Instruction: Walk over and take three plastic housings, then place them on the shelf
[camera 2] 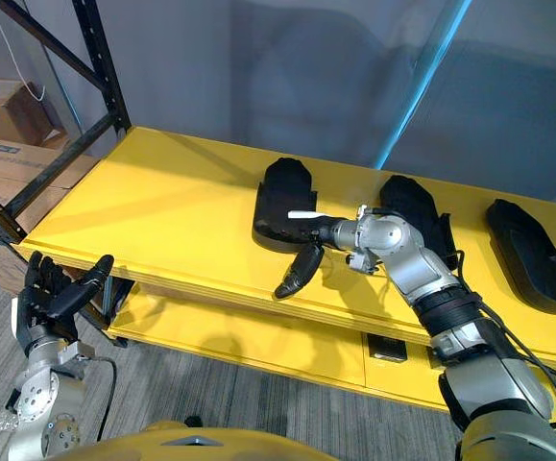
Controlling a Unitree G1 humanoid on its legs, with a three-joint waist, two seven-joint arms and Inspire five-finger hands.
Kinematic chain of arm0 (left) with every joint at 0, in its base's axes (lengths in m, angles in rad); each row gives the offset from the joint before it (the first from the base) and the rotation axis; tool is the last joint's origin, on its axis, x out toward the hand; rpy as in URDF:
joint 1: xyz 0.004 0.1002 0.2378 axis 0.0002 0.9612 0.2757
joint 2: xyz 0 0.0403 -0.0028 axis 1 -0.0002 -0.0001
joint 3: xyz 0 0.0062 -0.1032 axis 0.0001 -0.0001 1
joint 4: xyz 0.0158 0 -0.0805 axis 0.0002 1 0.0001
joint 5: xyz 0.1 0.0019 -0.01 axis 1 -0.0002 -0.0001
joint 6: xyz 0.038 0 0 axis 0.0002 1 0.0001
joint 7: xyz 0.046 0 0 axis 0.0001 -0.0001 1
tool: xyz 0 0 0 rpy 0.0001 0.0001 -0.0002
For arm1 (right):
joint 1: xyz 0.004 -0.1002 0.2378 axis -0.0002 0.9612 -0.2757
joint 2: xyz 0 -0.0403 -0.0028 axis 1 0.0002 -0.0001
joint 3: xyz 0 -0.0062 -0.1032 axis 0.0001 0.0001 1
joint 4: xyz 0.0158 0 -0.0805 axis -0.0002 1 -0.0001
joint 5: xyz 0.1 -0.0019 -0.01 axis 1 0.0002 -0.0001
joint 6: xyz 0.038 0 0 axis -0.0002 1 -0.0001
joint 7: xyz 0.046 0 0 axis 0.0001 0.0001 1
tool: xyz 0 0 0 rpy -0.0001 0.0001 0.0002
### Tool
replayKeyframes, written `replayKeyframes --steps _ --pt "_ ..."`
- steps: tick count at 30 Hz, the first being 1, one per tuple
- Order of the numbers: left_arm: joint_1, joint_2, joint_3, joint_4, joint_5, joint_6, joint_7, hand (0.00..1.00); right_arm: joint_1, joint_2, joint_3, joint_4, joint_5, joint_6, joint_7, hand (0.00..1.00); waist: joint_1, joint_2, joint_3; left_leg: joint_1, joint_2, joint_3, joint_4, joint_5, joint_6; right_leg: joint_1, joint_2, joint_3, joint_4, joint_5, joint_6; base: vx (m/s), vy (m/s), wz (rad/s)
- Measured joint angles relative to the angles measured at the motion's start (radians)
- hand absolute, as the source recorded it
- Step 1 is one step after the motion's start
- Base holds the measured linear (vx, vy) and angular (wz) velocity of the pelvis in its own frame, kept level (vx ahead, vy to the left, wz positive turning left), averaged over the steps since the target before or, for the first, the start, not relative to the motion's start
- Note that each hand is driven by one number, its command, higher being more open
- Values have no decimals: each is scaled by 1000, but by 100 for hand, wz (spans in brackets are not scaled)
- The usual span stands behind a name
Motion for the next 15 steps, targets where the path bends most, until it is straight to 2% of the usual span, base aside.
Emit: replayKeyframes --steps 5,6,9,13,15 --pt "1 0 0 2 0 -2 2 100 -53 -120 -20 -117 1 1 -56 100 -18 -1 0 0 3 22 2 -2 -2 -12 2 24 1 2 3 -8 10 -13" --pt "1 0 0 2 0 -3 2 100 -69 -145 -44 -152 3 1 -72 100 -29 -1 -1 2 4 25 2 -3 -2 -12 3 26 2 2 3 -8 9 -12" --pt "10 -1 4 11 0 -20 12 100 -79 -214 -140 -247 34 2 -132 100 -31 -1 0 11 9 45 3 -10 -5 -15 5 46 2 2 3 3 9 -17" --pt "10 -1 13 24 -4 -33 23 100 -76 -235 -239 -316 73 3 -221 100 -38 -1 -1 15 13 58 3 -18 -14 -20 6 59 3 2 3 -11 9 -11" --pt "12 -1 13 24 -4 -44 25 100 -3 -226 -342 -383 138 2 -295 100 -41 -1 -1 7 13 62 2 -18 -13 -31 6 65 4 2 3 -17 12 -4"
